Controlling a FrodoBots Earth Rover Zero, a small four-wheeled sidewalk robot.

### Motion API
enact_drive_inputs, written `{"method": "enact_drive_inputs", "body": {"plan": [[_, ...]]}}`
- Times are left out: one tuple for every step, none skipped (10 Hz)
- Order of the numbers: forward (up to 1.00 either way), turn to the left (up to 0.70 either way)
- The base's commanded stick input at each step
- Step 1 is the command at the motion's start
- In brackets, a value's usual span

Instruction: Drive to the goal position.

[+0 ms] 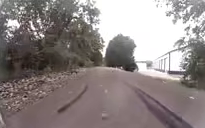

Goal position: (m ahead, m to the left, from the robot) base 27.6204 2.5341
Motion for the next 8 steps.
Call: {"method": "enact_drive_inputs", "body": {"plan": [[0.7, 0.0], [0.7, 0.0], [0.7, 0.0], [0.7, 0.0], [0.7, 0.0], [0.7, 0.0], [0.7, 0.0], [0.7, 0.0]]}}
